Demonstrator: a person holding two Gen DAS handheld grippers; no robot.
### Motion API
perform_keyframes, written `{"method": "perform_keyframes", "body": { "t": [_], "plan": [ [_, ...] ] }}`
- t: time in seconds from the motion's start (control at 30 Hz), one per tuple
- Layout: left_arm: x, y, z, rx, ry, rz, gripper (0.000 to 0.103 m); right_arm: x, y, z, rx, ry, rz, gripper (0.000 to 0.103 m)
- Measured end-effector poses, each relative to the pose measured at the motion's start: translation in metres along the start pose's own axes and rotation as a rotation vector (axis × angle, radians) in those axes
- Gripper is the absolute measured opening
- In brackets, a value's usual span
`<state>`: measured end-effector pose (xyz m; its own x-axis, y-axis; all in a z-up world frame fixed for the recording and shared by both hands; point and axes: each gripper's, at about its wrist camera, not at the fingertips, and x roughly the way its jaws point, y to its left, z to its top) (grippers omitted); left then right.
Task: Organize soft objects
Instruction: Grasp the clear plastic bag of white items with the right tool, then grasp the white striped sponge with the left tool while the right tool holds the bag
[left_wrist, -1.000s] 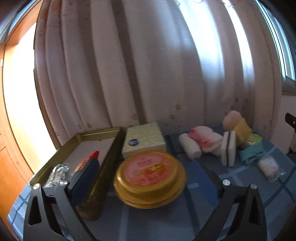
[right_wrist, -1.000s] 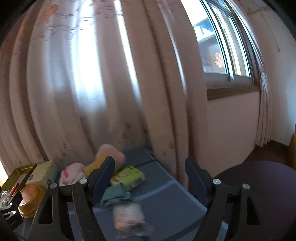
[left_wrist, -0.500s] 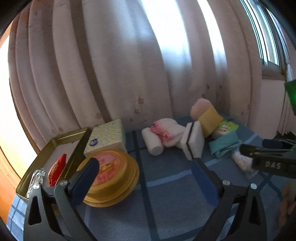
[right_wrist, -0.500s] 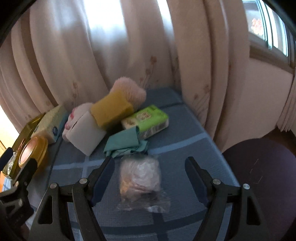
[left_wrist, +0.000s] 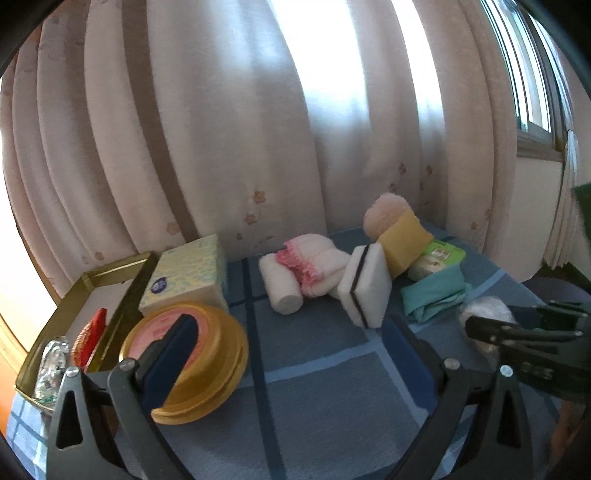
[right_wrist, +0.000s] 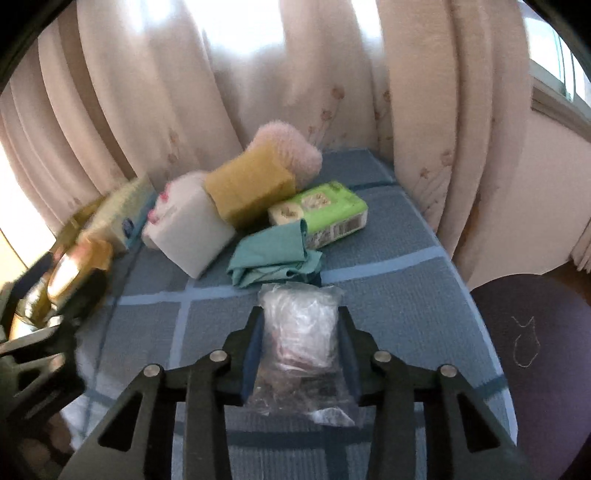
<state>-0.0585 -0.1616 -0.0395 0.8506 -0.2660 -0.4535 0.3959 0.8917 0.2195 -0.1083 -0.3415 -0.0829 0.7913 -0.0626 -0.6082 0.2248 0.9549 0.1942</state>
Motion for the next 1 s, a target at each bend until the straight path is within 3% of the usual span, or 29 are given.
{"method": "perform_keyframes", "body": {
  "t": [0.13, 0.23, 0.33, 0.47, 0.53, 0.6, 0.67, 0.73, 0.87, 1.0],
  "plan": [
    [0.009, -0.003, 0.006, -0.026, 0.012, -0.044, 0.097, -0.036, -0.01, 0.01, 0.044, -0.163, 0.033, 0.04],
    [0.019, -0.006, 0.015, -0.059, 0.035, -0.086, 0.096, -0.051, -0.014, 0.023, 0.058, -0.302, -0.035, 0.04],
    [0.032, -0.011, 0.026, -0.083, 0.048, -0.117, 0.084, -0.053, -0.016, 0.036, 0.109, -0.401, -0.085, 0.041],
    [0.053, -0.026, 0.033, -0.053, 0.093, -0.135, 0.076, -0.041, -0.011, 0.042, 0.129, -0.465, -0.149, 0.041],
    [0.062, -0.032, 0.033, -0.048, 0.115, -0.14, 0.064, -0.037, -0.009, 0.037, 0.12, -0.493, -0.189, 0.041],
    [0.071, -0.037, 0.032, -0.042, 0.147, -0.153, 0.054, -0.032, -0.009, 0.034, 0.12, -0.499, -0.199, 0.041],
    [0.082, -0.041, 0.031, -0.043, 0.198, -0.178, 0.053, -0.029, -0.012, 0.035, 0.129, -0.491, -0.194, 0.041],
    [0.088, -0.042, 0.032, -0.066, 0.221, -0.211, 0.042, -0.03, -0.012, 0.034, 0.133, -0.499, -0.197, 0.041],
    [0.094, -0.039, 0.032, -0.106, 0.245, -0.249, 0.035, -0.034, -0.005, 0.029, 0.1, -0.529, -0.239, 0.041],
    [0.087, -0.028, 0.03, -0.161, 0.207, -0.294, 0.031, -0.035, 0.009, 0.029, 0.041, -0.541, -0.274, 0.041]
  ]
}}
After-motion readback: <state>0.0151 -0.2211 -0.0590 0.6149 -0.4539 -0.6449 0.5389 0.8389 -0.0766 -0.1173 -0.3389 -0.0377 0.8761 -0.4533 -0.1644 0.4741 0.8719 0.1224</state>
